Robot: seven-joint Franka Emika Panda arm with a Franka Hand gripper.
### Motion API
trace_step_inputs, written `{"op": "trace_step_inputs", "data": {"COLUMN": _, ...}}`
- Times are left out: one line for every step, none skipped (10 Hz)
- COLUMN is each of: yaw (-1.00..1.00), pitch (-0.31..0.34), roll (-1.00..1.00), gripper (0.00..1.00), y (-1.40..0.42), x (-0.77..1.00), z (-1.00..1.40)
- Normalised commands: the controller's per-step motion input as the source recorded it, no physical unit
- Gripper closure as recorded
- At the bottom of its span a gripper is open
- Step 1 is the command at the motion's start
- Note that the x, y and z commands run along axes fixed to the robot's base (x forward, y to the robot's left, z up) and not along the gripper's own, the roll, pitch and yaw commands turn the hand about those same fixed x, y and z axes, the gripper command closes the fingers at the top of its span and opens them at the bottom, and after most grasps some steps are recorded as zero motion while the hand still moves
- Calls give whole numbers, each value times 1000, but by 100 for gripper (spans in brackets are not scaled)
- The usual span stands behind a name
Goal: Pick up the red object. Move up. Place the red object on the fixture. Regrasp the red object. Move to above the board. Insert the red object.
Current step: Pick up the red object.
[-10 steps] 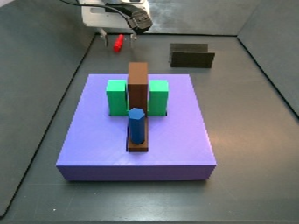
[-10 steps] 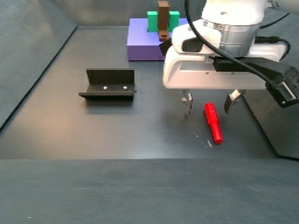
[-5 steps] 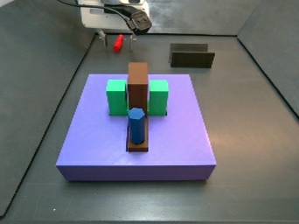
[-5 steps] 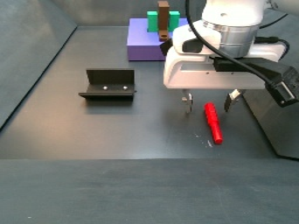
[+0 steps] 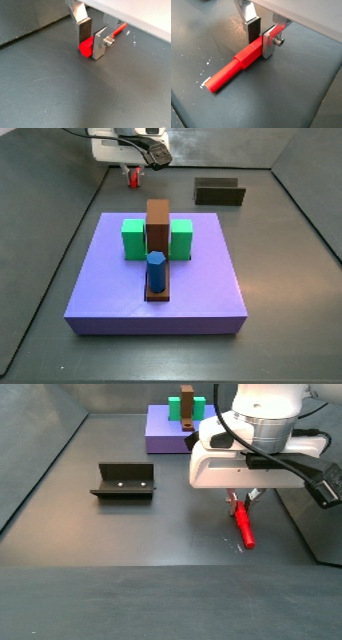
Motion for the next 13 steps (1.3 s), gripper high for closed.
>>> {"op": "trace_step_inputs", "data": {"yaw": 0, "pitch": 0, "roll": 0, "gripper": 100, "y": 0, "x": 0, "z": 0}}
{"op": "trace_step_inputs", "data": {"yaw": 0, "pitch": 0, "roll": 0, "gripper": 100, "y": 0, "x": 0, "z": 0}}
{"op": "trace_step_inputs", "data": {"yaw": 0, "pitch": 0, "roll": 0, "gripper": 100, "y": 0, "x": 0, "z": 0}}
{"op": "trace_step_inputs", "data": {"yaw": 0, "pitch": 0, "roll": 0, "gripper": 100, "y": 0, "x": 0, "z": 0}}
{"op": "trace_step_inputs", "data": {"yaw": 0, "pitch": 0, "roll": 0, "gripper": 100, "y": 0, "x": 0, "z": 0}}
{"op": "trace_step_inputs", "data": {"yaw": 0, "pitch": 0, "roll": 0, "gripper": 100, "y": 0, "x": 0, "z": 0}}
{"op": "trace_step_inputs", "data": {"yaw": 0, "pitch": 0, "roll": 0, "gripper": 100, "y": 0, "x": 0, "z": 0}}
{"op": "trace_step_inputs", "data": {"yaw": 0, "pitch": 0, "roll": 0, "gripper": 100, "y": 0, "x": 0, "z": 0}}
{"op": "trace_step_inputs", "data": {"yaw": 0, "pitch": 0, "roll": 0, "gripper": 100, "y": 0, "x": 0, "z": 0}}
{"op": "trace_step_inputs", "data": {"yaw": 0, "pitch": 0, "roll": 0, "gripper": 100, "y": 0, "x": 0, "z": 0}}
{"op": "trace_step_inputs", "data": {"yaw": 0, "pitch": 0, "roll": 0, "gripper": 100, "y": 0, "x": 0, "z": 0}}
{"op": "trace_step_inputs", "data": {"yaw": 0, "pitch": 0, "roll": 0, "gripper": 100, "y": 0, "x": 0, "z": 0}}
{"op": "trace_step_inputs", "data": {"yaw": 0, "pitch": 0, "roll": 0, "gripper": 100, "y": 0, "x": 0, "z": 0}}
